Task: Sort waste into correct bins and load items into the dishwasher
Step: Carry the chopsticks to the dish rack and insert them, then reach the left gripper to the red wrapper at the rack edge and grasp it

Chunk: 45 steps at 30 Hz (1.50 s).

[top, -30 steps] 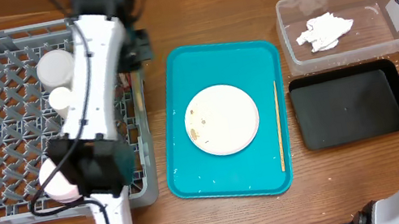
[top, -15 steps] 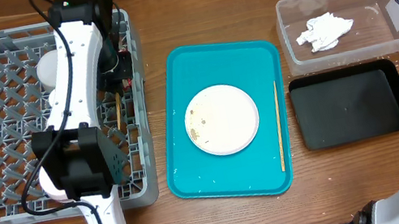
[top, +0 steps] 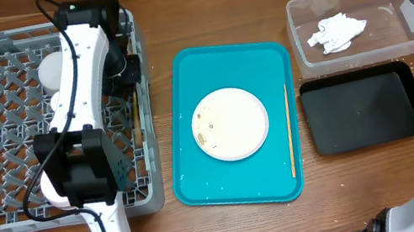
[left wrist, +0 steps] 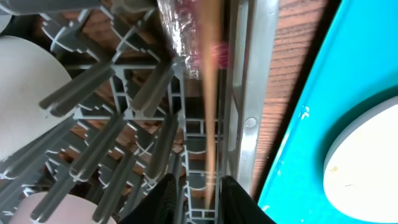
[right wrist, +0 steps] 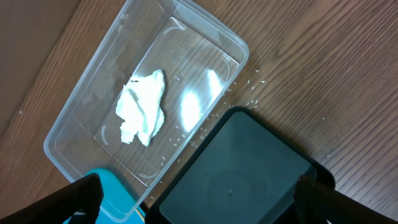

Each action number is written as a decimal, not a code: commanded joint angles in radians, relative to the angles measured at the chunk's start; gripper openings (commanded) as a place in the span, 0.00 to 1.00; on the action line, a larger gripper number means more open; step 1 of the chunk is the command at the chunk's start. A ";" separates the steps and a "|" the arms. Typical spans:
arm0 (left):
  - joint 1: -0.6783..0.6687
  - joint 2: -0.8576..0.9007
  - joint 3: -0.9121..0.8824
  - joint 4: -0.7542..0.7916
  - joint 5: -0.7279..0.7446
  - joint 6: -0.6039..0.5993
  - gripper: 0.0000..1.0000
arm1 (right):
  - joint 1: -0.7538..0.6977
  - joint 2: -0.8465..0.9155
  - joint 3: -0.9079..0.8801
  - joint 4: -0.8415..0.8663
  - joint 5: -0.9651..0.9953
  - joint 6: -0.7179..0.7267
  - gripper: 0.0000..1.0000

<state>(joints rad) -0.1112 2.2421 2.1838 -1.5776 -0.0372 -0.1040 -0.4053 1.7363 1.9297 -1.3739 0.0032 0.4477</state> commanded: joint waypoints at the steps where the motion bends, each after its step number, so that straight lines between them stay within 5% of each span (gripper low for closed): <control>1: -0.003 -0.018 -0.005 0.008 0.005 -0.035 0.26 | 0.000 -0.018 0.014 0.003 -0.005 -0.003 1.00; 7: -0.003 -0.018 -0.005 0.008 0.006 -0.055 0.22 | 0.000 -0.018 0.014 0.003 -0.005 -0.003 1.00; 18: 0.000 -0.019 0.105 -0.006 0.013 -0.094 0.36 | 0.000 -0.018 0.014 0.003 -0.005 -0.003 1.00; 28: -0.005 -0.018 0.128 0.268 0.012 -0.140 0.29 | 0.000 -0.018 0.014 0.003 -0.005 -0.003 1.00; 45: 0.000 0.095 0.126 0.451 -0.056 -0.132 0.43 | 0.000 -0.018 0.014 0.003 -0.005 -0.003 1.00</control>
<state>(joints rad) -0.1112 2.2917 2.2925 -1.1400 -0.0624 -0.2337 -0.4053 1.7363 1.9297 -1.3739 0.0029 0.4480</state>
